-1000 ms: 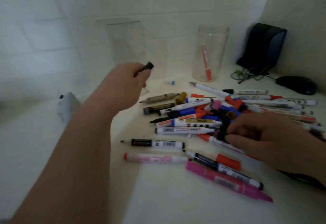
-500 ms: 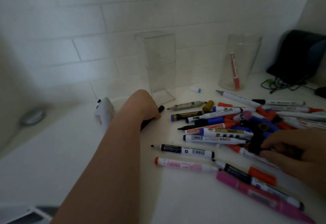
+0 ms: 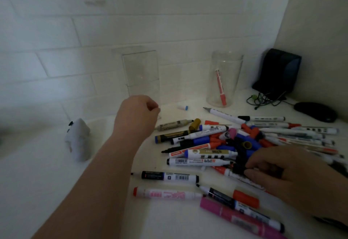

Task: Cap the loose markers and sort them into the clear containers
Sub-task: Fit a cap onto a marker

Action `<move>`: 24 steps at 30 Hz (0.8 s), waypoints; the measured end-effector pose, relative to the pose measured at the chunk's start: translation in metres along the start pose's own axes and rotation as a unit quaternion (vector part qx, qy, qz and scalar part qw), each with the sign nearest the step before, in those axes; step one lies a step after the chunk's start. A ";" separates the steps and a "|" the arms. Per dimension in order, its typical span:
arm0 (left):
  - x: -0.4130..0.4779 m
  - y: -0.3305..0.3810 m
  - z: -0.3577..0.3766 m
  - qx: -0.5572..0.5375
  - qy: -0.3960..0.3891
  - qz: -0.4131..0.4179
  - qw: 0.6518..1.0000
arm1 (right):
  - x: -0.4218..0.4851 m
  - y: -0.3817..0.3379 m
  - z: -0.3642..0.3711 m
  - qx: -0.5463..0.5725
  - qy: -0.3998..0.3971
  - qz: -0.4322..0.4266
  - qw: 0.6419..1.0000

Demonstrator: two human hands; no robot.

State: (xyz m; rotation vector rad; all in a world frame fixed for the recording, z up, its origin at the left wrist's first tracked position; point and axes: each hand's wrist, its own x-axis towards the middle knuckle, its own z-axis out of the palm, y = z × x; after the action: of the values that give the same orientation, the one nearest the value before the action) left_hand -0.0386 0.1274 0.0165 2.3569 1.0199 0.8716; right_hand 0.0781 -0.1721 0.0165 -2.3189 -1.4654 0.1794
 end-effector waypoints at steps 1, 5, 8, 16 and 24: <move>-0.001 0.004 0.006 0.001 -0.016 0.020 1.000 | 0.000 0.002 0.001 0.003 0.005 -0.003 1.000; 0.000 0.010 0.023 -0.011 -0.043 0.058 0.997 | 0.000 0.005 0.001 -0.003 0.016 -0.015 1.000; 0.001 0.012 0.023 -0.020 -0.026 0.077 0.997 | 0.000 0.007 0.001 0.000 0.026 -0.026 0.999; -0.001 0.013 0.020 0.014 -0.069 0.104 0.992 | -0.001 0.006 0.001 0.015 0.044 -0.035 0.998; 0.012 0.003 0.035 0.099 -0.195 0.057 0.974 | 0.029 -0.017 -0.016 -0.006 0.077 -0.013 0.997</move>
State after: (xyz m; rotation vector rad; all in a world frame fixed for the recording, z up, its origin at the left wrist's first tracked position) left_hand -0.0067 0.1305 -0.0023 2.6328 0.8452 0.3280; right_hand 0.0822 -0.1439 0.0407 -2.2662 -1.4235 -0.0142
